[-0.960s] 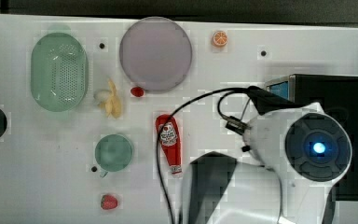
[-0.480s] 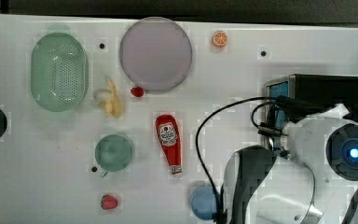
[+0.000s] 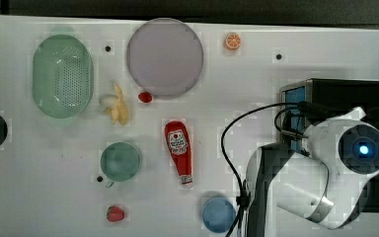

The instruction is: Flap open oven.

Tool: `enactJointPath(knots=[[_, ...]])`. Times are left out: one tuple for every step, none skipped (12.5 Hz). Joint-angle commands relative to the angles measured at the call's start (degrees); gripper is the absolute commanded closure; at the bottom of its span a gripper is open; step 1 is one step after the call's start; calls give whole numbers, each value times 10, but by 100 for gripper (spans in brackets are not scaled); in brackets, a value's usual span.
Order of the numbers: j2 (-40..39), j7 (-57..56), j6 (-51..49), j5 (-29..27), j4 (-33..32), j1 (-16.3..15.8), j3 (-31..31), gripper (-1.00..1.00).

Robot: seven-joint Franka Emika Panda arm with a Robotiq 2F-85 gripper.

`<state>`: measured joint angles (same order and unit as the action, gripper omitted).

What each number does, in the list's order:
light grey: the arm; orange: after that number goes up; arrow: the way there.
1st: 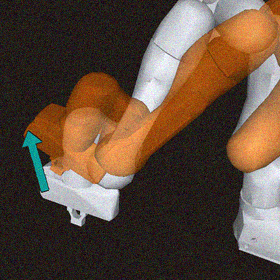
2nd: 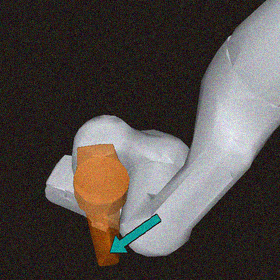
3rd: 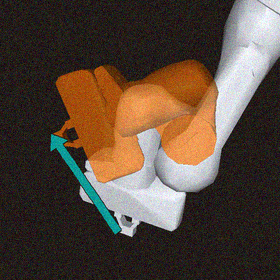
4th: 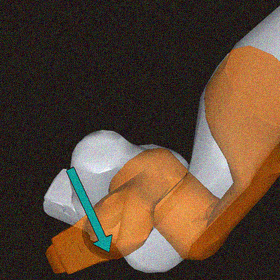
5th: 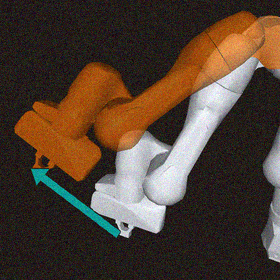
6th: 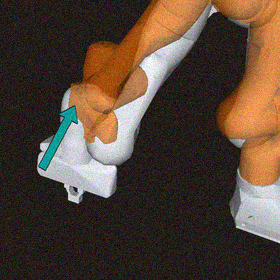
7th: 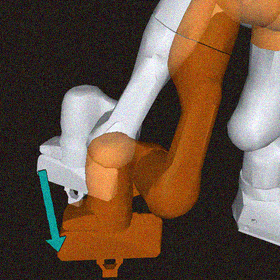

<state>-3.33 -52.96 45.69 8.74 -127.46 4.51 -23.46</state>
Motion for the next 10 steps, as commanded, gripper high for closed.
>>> enactJointPath(knots=[[-20,-51,8,3,2,0,-2,65],[-28,-51,9,3,2,0,-2,65],[-35,-51,17,3,2,-1,-1,65],[-42,-51,29,3,2,-2,0,65],[-49,-51,37,3,2,-2,0,65],[-55,-51,41,3,1,-2,2,65],[-59,-51,41,4,2,-3,5,65],[-60,-50,41,9,2,-5,8,65],[-60,-48,39,19,2,-8,11,65],[-61,-42,36,39,2,-12,14,65]])
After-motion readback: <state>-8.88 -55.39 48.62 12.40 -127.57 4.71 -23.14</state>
